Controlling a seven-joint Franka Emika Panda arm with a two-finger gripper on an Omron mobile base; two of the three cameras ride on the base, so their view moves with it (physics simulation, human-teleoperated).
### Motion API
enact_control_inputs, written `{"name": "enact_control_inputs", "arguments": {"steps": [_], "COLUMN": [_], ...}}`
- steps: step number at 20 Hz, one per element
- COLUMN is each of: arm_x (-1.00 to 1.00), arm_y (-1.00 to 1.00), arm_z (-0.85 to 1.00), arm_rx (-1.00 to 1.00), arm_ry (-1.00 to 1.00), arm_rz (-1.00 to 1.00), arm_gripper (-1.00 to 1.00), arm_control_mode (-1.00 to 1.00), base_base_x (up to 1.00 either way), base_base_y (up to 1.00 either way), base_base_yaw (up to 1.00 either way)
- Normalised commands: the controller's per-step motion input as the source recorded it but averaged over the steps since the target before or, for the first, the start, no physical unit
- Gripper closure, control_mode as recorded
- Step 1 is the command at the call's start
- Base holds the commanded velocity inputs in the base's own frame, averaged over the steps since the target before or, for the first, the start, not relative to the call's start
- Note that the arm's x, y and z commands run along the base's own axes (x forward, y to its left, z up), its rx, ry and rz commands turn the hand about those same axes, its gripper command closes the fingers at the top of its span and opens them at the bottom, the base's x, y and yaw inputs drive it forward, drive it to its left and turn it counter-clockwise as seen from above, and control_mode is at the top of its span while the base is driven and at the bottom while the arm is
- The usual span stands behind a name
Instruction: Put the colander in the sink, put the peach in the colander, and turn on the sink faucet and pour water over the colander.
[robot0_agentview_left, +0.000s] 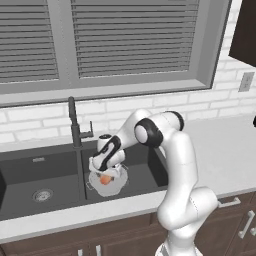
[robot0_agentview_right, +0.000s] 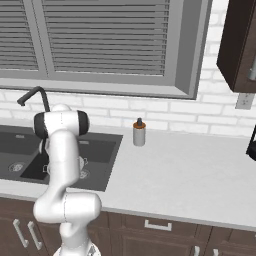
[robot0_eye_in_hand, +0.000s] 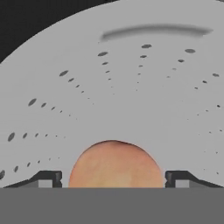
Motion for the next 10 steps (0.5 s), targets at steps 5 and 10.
{"name": "enact_control_inputs", "arguments": {"steps": [5, 10], "arm_x": [-0.11, -0.22], "arm_y": [-0.06, -0.20], "arm_z": [0.23, 0.31], "arm_rx": [0.00, -0.01], "arm_ry": [-0.08, -0.08], "arm_rz": [0.00, 0.00], "arm_gripper": [-1.00, -1.00], "arm_control_mode": [-1.00, -1.00], "base_base_x": [0.00, 0.00], "base_base_y": [0.00, 0.00], "base_base_yaw": [0.00, 0.00]}}
